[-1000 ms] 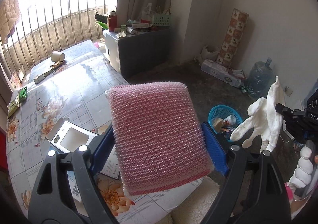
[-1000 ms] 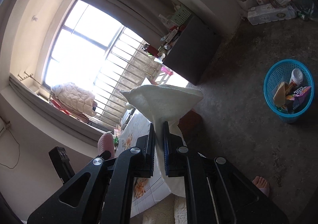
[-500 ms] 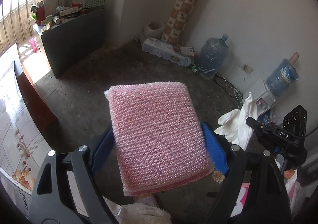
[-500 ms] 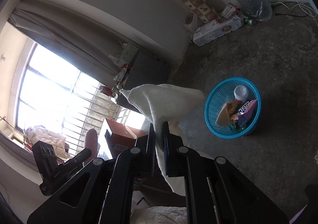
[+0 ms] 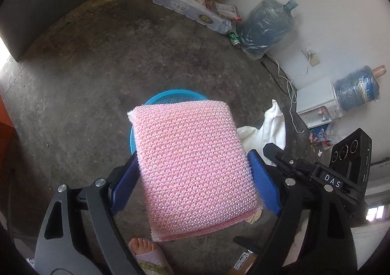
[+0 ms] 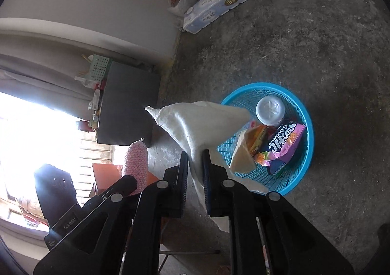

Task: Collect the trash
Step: 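Open both tools over the blue wastebasket, dropping the pink pad and white glove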

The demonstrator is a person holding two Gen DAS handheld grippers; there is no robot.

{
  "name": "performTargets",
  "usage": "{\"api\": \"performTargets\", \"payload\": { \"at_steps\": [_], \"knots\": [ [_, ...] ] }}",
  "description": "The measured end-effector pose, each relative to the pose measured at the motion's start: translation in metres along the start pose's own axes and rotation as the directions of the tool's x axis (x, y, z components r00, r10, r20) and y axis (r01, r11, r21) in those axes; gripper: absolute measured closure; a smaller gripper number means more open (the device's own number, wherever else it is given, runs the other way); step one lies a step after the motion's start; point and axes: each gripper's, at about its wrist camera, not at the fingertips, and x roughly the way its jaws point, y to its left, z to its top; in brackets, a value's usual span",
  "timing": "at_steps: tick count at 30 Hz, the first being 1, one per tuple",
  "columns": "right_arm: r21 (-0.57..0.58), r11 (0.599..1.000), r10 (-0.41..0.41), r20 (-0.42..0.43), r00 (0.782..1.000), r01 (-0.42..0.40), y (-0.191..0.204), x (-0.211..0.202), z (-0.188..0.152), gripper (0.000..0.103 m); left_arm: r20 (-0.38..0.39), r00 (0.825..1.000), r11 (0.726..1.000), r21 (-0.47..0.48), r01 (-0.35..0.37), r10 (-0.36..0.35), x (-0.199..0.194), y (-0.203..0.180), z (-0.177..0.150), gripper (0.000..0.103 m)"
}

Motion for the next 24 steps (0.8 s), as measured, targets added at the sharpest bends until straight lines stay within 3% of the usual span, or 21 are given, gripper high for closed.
{"api": "performTargets", "payload": {
  "at_steps": [2, 8, 12, 19, 24],
  "knots": [
    [0.039, 0.999, -0.031, -0.018, 0.999, 0.032, -0.013, 0.022, 0.006, 0.061, -0.036, 0.999, 0.999, -0.052, 0.002, -0.004, 0.028, 0.007, 0.010, 0.020],
    [0.067, 0.996, -0.063, -0.013, 0.998, 0.063, -0.029, 0.031, 0.003, 0.061, -0.047, 0.999, 0.994, -0.114, 0.003, -0.008, 0.066, 0.022, 0.019, 0.019],
    [0.035, 0.997, -0.064, 0.011, 0.998, 0.063, -0.024, 0.014, -0.004, 0.061, -0.040, 0.997, 0.985, -0.159, 0.061, -0.068, 0.068, 0.027, 0.018, 0.019],
    [0.017, 0.999, -0.037, 0.055, 0.998, 0.036, -0.022, -0.023, -0.019, 0.061, -0.009, 0.992, 0.976, -0.181, 0.121, -0.125, 0.043, 0.021, 0.015, 0.018],
    [0.001, 1.000, -0.016, 0.080, 0.997, 0.016, -0.016, -0.055, -0.043, 0.061, 0.049, 0.991, 0.986, -0.109, 0.129, -0.125, -0.021, 0.012, 0.002, 0.018]
  ]
}}
